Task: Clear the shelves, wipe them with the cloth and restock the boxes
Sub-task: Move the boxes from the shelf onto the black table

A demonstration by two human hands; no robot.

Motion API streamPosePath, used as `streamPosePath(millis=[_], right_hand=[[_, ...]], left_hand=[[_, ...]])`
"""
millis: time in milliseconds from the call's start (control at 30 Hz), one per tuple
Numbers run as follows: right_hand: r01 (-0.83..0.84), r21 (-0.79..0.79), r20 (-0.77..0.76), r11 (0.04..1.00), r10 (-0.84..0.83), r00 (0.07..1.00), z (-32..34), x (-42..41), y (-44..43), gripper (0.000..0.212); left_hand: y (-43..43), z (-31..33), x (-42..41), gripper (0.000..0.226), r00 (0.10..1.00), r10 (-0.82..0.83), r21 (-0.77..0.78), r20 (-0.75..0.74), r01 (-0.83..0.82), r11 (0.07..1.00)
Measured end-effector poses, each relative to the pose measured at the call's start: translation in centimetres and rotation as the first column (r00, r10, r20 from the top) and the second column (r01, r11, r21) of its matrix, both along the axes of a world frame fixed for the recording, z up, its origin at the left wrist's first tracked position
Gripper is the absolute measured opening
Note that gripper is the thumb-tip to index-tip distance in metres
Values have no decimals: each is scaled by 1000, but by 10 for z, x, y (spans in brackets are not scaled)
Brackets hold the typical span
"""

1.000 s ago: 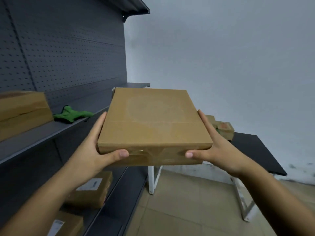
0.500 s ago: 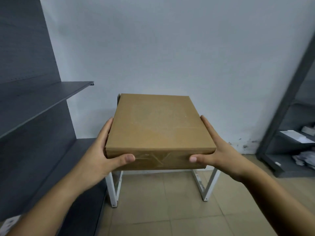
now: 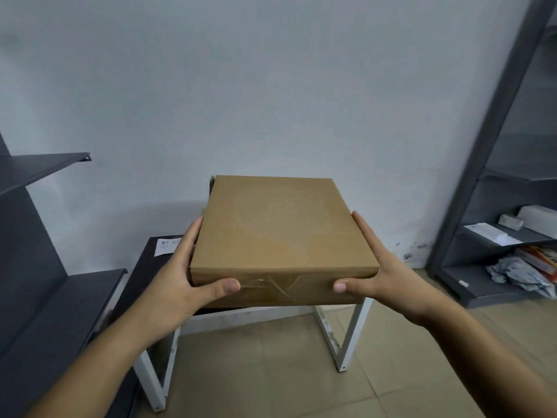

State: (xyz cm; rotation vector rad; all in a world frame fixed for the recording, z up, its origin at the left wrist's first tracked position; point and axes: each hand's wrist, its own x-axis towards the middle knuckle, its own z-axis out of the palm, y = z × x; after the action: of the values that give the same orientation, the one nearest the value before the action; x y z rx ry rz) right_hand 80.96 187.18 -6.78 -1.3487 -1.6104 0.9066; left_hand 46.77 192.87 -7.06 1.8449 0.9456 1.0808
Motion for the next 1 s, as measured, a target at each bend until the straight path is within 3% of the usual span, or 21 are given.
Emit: streamPosePath(millis=[167, 400, 833, 900, 1000], right_hand=[[-1, 3, 15, 1000, 1, 1000, 3, 56, 48, 127], [14, -12, 41, 1000, -13, 999, -4, 115, 104, 126], [52, -70, 25, 996, -50, 998, -6, 199, 227, 130], [80, -86, 26, 993, -78, 997, -3, 209, 249, 139], [126, -75, 16, 989, -125, 992, 1, 219, 282, 144]], left_hand=[[49, 4, 61, 93, 1000, -11, 8, 17, 10, 1000], [112, -2, 120, 93, 1000, -1, -25, -17, 1, 1000], [268, -19, 217, 130, 995, -52, -87, -89, 44, 995], [297, -20, 229, 140, 992, -67, -94, -108, 57, 994], [336, -21, 247, 132, 990, -102, -115, -95, 91, 989]])
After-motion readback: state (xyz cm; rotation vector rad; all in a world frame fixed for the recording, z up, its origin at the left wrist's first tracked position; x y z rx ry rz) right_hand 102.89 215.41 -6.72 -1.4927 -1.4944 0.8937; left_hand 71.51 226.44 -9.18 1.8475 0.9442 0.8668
